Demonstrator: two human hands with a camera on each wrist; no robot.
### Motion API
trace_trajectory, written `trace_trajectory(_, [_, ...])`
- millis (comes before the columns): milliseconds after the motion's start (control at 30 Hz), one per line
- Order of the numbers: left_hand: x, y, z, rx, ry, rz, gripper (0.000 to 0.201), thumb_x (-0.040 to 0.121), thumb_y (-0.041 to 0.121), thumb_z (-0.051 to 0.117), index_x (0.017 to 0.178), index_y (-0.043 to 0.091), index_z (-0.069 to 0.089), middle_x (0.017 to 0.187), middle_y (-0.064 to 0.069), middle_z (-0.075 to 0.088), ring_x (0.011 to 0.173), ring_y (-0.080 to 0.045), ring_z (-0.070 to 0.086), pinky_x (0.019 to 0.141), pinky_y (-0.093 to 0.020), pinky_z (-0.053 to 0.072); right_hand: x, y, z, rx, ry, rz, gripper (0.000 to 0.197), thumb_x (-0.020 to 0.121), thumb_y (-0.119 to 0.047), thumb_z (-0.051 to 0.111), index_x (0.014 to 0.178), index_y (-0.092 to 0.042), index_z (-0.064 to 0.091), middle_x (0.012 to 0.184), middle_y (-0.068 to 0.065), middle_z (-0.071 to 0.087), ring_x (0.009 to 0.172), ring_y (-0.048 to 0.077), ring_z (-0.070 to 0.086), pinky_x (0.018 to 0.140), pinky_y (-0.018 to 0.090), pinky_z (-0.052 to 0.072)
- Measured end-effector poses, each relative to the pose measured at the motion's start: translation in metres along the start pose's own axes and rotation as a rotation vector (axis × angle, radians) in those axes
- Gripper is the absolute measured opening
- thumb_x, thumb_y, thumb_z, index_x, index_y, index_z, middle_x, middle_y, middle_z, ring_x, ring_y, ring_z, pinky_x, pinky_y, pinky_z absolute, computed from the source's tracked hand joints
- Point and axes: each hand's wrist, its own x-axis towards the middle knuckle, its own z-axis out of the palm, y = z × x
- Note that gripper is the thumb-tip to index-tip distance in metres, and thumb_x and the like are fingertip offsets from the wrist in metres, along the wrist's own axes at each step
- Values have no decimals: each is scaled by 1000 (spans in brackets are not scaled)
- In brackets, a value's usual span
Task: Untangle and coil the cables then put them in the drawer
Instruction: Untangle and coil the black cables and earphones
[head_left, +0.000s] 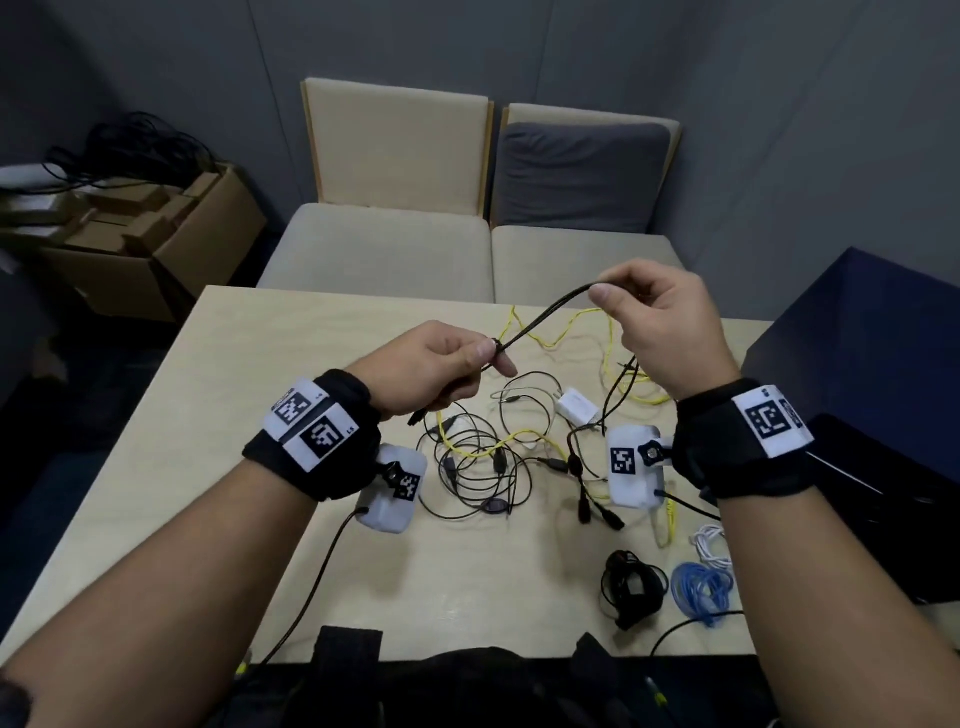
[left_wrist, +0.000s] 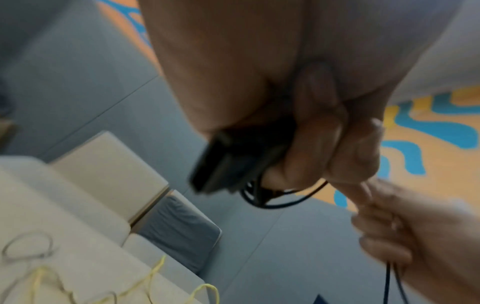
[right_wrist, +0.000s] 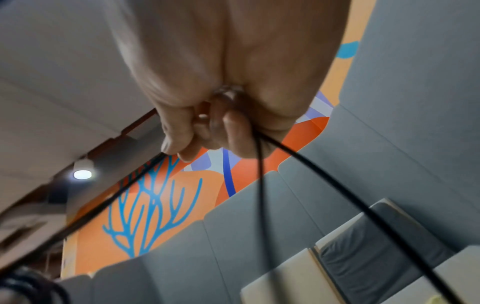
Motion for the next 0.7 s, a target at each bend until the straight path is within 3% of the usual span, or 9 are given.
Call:
trace_trajectory(67, [-1, -4, -1, -128, -7, 14, 38, 93, 35, 40, 98, 8, 67, 51, 4, 37, 50, -14, 28, 44, -19, 31, 1, 6, 0, -82, 2, -9, 17, 88, -18, 67, 74, -26, 63, 61, -14, 56, 60, 0, 47, 61, 18, 39])
trace_trajectory(233, [-4, -12, 1, -339, -117, -6, 31, 91, 22, 44, 109, 7, 64, 50, 6, 36, 46, -9, 30, 51, -22, 39, 0, 20, 1, -271, 2, 41, 29, 88, -36, 65, 70, -15, 59, 56, -4, 43, 56, 11, 40, 57, 31, 40])
trace_trajectory(300, [-5, -14, 4, -364, -169, -20, 31, 90, 16, 46, 117, 9, 61, 54, 1, 50, 44, -11, 33, 50, -23, 41, -2, 24, 3, -363, 4, 47, 33, 89, -41, 63, 70, -15, 57, 56, -3, 45, 57, 14, 42, 58, 34, 40])
trace_trajectory(400, [-5, -19, 13, -371, -199, -89, 34, 88, 13, 50, 120, 10, 59, 79, -8, 69, 45, -12, 44, 50, -24, 43, -6, 24, 9, -429, -24, 9, 26, 91, -41, 60, 72, -23, 56, 58, -7, 47, 59, 9, 44, 59, 33, 37])
trace_trajectory(533, [-4, -23, 27, -284, -227, -114, 33, 88, 14, 47, 118, 17, 60, 67, -2, 61, 42, -9, 35, 47, -23, 26, -5, 23, 15, -413, -12, -28, 19, 93, -34, 58, 81, -20, 60, 68, -8, 51, 69, 15, 48, 61, 31, 37])
trace_trajectory(700, [-4, -8, 26, -677, -185, -49, 37, 87, 11, 46, 123, 5, 55, 52, 3, 48, 38, -4, 16, 40, -20, 10, -3, 36, 12, -377, -22, 59, 23, 98, -29, 50, 80, -16, 53, 62, -7, 45, 62, 11, 42, 56, 28, 33])
